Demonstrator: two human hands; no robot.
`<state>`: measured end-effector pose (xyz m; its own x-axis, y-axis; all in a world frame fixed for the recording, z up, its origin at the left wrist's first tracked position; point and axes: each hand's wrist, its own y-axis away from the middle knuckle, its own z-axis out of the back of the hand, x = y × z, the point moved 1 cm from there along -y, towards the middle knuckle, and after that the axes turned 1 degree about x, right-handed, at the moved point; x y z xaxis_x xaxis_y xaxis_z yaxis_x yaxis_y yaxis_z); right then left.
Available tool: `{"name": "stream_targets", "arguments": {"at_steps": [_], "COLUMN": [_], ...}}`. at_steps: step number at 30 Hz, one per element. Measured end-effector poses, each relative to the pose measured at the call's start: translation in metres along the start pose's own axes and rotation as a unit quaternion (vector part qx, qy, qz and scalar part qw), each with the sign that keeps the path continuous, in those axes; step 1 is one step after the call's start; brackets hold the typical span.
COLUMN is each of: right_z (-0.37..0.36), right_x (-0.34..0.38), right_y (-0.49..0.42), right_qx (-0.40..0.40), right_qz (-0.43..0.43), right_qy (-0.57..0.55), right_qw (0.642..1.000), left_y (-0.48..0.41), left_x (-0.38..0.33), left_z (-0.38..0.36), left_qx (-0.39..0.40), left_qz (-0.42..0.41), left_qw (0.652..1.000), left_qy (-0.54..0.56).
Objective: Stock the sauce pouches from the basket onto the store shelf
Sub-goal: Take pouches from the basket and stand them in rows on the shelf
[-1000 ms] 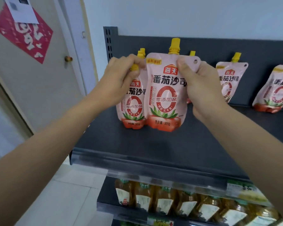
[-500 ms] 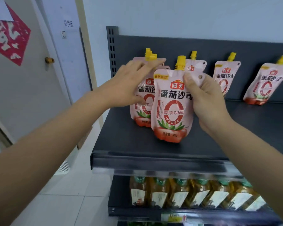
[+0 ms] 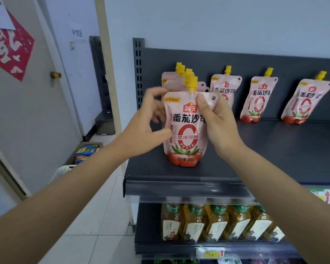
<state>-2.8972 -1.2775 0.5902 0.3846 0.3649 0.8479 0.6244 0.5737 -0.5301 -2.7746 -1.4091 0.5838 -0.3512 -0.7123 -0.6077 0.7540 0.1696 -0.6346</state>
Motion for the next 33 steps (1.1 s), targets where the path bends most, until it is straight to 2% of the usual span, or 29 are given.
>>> {"name": "stream_targets", "arguments": {"at_steps": [2,6,9,13,19,22,25,28,33], "right_z": [0.004,0.019,0.022,0.025,0.034,0.041,0.051,0.051,0.048], "right_x": [0.000,0.004,0.004,0.002,0.002,0.001,-0.003,-0.013,-0.023], "right_y": [0.002,0.009,0.010,0.006,-0.001,-0.001,0.005,0.017,0.026], "right_qx": [0.007,0.067,0.072,0.078,0.117,0.142,0.189,0.230,0.202], "right_qz": [-0.003,0.006,0.003,-0.006,-0.049,-0.066,-0.085,-0.091,-0.073], "right_qy": [0.015,0.030,0.026,0.016,0.006,0.001,0.044,0.131,0.158], "right_qw": [1.000,0.997,0.997,0.997,0.992,0.988,0.977,0.960,0.964], "left_y": [0.005,0.007,0.005,0.004,0.005,0.008,0.016,0.025,0.034], "left_x": [0.006,0.012,0.011,0.010,0.014,0.012,0.013,0.015,0.015], "left_z": [-0.004,-0.010,-0.013,-0.016,-0.014,-0.011,-0.010,-0.008,-0.009], "left_qx": [0.051,0.051,0.018,-0.022,-0.038,-0.013,0.058,0.082,0.116], "left_qz": [0.047,0.102,0.094,0.067,0.064,0.077,0.101,0.102,0.101], "left_qw": [0.997,0.989,0.986,0.993,0.993,0.991,0.991,0.991,0.983], "left_qy": [0.020,0.094,0.137,0.090,0.095,0.105,0.063,-0.001,-0.103]}}
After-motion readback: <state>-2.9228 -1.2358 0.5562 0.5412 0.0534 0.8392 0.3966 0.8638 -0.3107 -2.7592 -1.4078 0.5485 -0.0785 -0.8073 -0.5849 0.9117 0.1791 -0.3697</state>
